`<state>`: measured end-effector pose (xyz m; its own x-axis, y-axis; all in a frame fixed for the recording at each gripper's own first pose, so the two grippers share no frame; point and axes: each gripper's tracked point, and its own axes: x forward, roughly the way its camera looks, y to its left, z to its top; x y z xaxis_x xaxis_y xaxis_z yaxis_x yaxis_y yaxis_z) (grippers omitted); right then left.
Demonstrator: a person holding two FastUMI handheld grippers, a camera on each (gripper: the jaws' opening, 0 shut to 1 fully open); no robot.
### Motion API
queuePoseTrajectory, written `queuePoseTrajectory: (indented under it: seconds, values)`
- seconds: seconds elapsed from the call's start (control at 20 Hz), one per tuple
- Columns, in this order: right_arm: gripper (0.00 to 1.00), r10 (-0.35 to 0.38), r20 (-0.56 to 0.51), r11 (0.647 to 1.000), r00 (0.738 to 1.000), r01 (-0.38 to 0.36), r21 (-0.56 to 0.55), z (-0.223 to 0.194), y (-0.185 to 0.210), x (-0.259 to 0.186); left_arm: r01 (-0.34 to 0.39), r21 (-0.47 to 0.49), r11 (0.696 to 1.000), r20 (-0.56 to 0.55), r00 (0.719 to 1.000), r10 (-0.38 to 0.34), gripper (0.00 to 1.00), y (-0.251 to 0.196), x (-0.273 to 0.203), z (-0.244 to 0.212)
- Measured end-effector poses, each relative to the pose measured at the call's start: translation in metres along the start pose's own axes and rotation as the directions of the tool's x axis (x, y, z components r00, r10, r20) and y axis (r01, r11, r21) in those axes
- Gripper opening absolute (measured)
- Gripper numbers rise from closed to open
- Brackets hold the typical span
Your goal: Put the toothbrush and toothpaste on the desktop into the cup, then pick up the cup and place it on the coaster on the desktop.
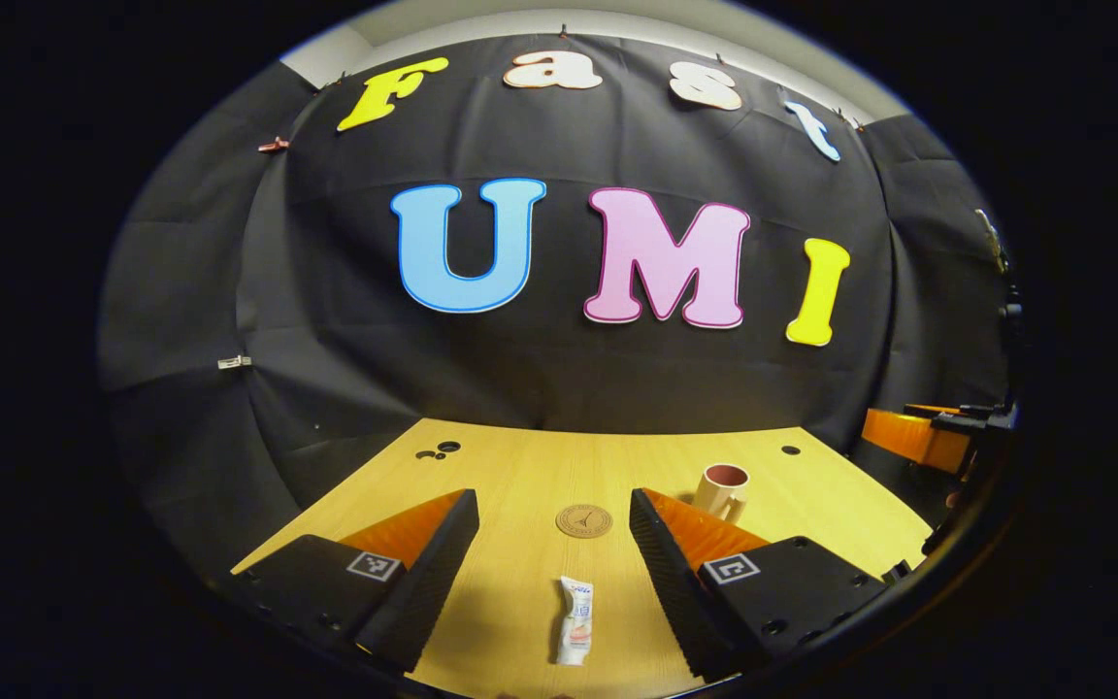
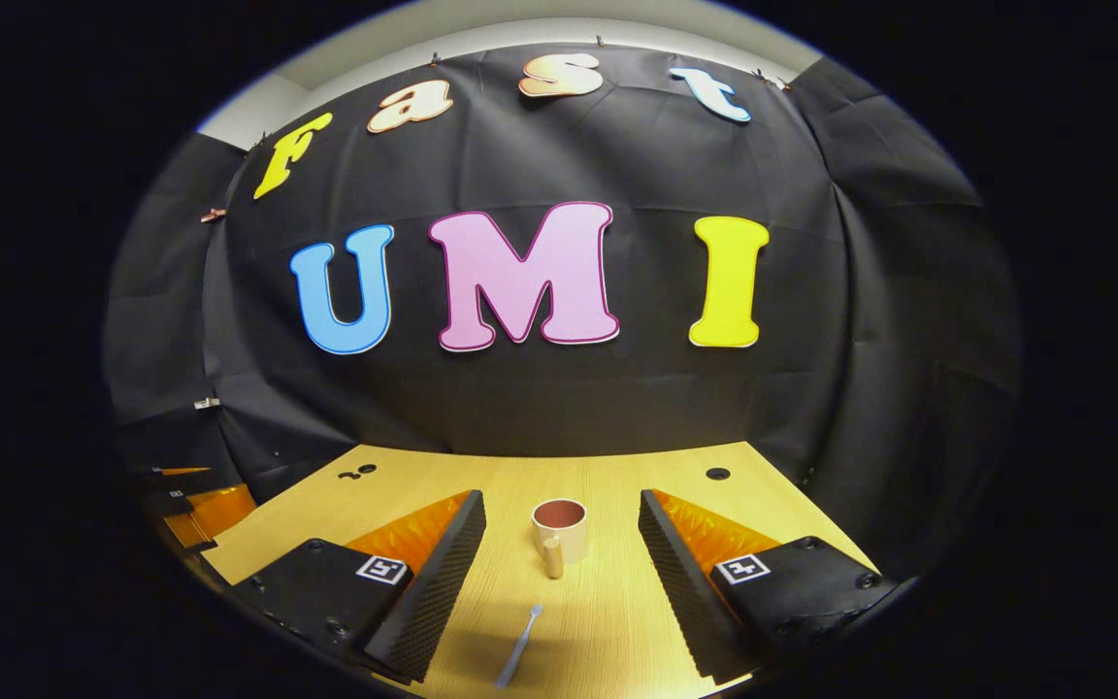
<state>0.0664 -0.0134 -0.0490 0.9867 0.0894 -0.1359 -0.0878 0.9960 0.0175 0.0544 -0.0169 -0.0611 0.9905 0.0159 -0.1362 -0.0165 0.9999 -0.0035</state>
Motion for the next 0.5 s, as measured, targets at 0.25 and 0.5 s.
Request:
queuePoseTrajectory:
  seconds: [0.25,0.5]
  values:
    - [0.98,0.022,-0.049,1.0,0.999,-0.022,-0.002,-0.015,-0.003,0.017,0.004,0.012,1.0,-0.118,0.993,-0.003,0.98,-0.006,0.023,-0.043]
    - [0.98,0.044,-0.11,0.999,0.993,-0.045,-0.011,-0.033,-0.012,0.038,0.031,0.054,0.998,-0.26,0.965,-0.015,0.98,-0.019,0.049,-0.106]
